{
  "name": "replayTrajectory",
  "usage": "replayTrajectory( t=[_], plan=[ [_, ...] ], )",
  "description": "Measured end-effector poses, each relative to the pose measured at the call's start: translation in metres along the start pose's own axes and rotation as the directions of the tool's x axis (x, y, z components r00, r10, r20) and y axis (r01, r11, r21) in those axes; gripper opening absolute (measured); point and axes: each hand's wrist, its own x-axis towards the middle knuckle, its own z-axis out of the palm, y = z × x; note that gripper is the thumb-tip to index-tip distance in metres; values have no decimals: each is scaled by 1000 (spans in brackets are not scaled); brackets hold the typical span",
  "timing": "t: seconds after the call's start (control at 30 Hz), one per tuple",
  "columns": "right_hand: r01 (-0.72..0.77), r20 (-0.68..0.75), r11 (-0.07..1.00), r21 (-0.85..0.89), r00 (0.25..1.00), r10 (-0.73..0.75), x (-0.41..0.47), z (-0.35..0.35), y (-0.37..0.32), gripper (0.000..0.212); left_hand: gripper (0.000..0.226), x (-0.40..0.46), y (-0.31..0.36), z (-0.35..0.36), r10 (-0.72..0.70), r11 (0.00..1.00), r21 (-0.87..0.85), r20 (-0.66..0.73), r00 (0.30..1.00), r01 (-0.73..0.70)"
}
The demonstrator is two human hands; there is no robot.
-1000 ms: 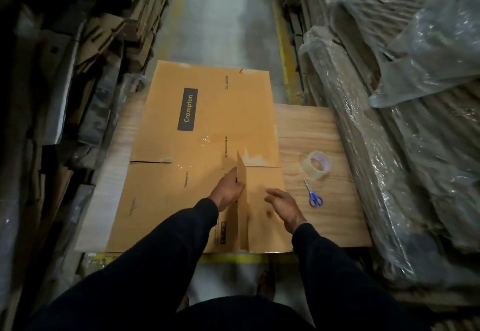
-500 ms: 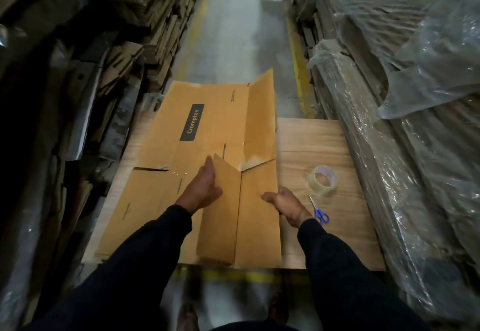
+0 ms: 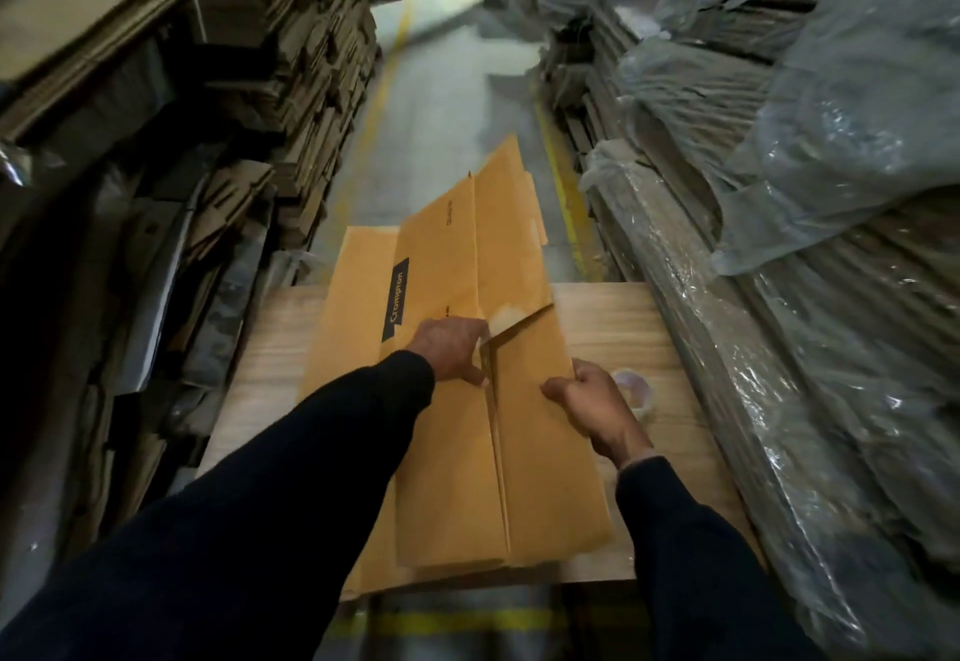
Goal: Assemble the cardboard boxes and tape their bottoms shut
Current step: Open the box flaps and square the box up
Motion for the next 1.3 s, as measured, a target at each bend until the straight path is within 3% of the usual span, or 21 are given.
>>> replayTrajectory(
  t=[0.07,0.13,0.3,0.67,0.9,1.1,1.2,1.3],
  plan=[
    [-5,-26,1000,17,1000,5,-1,-13,-18,9,86,-14,-6,-25,-3,1000,-31,-55,998,1],
    [-20,-49,999,38,999,22,-1,-25,-34,23,96,-29,-15,-49,-27,999,-32,-92,995,25],
    [16,-90,1000,24,996,-13,-9,-41,-67,25,97,-65,-32,-80,-76,997,-31,-117,990,73],
    [75,-99,997,23,992,-72,-19,-64,-105,11,95,-156,-73,-106,-126,985,-129,-86,988,114],
    [114,-23,993,-11,993,-114,-34,-54,-137,13,100,-164,-107,-88,-128,969,-216,-23,991,120],
    [145,-55,989,9,988,-144,-60,-73,-170,4,114,-184,-125,-91,-68,980,-183,55,996,77],
    [145,-59,989,17,988,-144,-63,-76,-178,6,111,-187,-127,-84,-56,979,-191,66,996,68],
    [126,-11,992,26,992,-125,-62,-72,-174,3,112,-181,-126,-84,-108,971,-203,108,988,128]
  ],
)
